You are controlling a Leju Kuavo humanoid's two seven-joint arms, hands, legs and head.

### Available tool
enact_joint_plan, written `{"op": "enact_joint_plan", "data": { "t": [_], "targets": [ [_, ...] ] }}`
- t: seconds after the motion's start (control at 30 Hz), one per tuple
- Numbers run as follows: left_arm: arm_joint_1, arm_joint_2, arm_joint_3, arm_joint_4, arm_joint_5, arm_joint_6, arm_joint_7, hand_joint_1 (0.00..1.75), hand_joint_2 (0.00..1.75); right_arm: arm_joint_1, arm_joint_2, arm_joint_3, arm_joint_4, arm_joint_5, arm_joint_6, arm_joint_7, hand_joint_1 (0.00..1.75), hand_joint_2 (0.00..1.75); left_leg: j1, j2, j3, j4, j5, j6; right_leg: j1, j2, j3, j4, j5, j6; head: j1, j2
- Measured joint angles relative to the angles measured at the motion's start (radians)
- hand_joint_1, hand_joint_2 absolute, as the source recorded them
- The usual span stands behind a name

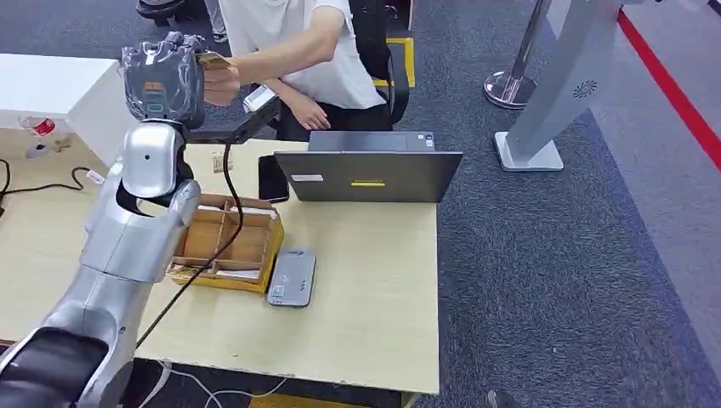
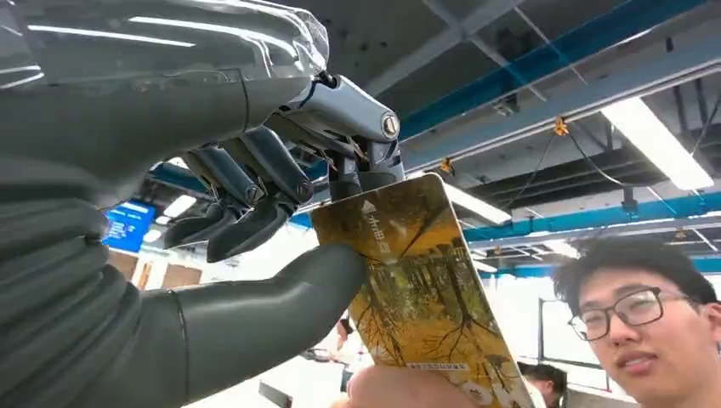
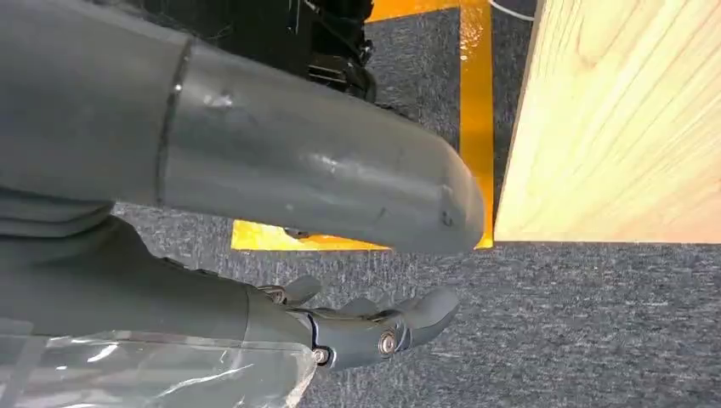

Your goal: Pass the card to the sensor for recognition and then transmit it.

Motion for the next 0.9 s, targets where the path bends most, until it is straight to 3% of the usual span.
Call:
{"op": "enact_joint_plan", "data": {
  "t": [0.2,0.23,0.5,0.8,0.9],
  "targets": [
    [-0.009,0.0,-0.008,0.034,0.0,-0.002,0.0,1.75,1.75,0.0,0.0,0.001,0.001,0.0,0.0,0.0,0.0,0.0,0.0,0.001,0.0,0.0,0.0,0.0,0.0,0.001,-0.001,0.0,0.0,0.0,0.0,0.0],
    [-0.01,0.0,-0.009,0.037,0.0,-0.002,0.0,0.0,1.75,0.0,0.0,0.001,0.001,0.0,0.0,0.0,0.0,0.0,0.0,0.001,0.0,0.0,0.0,0.0,0.0,0.001,-0.001,0.0,0.0,0.0,0.0,0.0],
    [-0.015,-0.011,-0.011,0.078,0.0,-0.06,-0.009,0.0,1.75,0.0,0.0,0.001,0.001,-0.009,0.0,-0.002,0.0,0.0,0.0,0.001,-0.001,0.0,0.0,0.0,0.0,0.001,-0.001,0.0,0.0,0.0,0.0,0.0],
    [-0.025,-0.012,-0.011,0.127,0.0,-0.055,-0.018,0.0,1.75,0.001,0.0,0.001,0.002,-0.009,-0.001,-0.002,0.0,0.0,0.0,0.001,-0.001,0.0,0.0,0.0,0.0,0.001,-0.001,0.0,0.0,0.0,0.0,0.0],
    [-0.01,-0.009,-0.005,0.124,0.0,-0.027,-0.05,0.0,1.75,0.002,0.0,0.0,0.002,-0.011,-0.002,-0.003,0.0,0.0,0.0,0.001,-0.001,0.0,0.0,0.0,0.0,0.001,-0.001,0.0,0.0,0.0,0.0,0.0]
  ]
}}
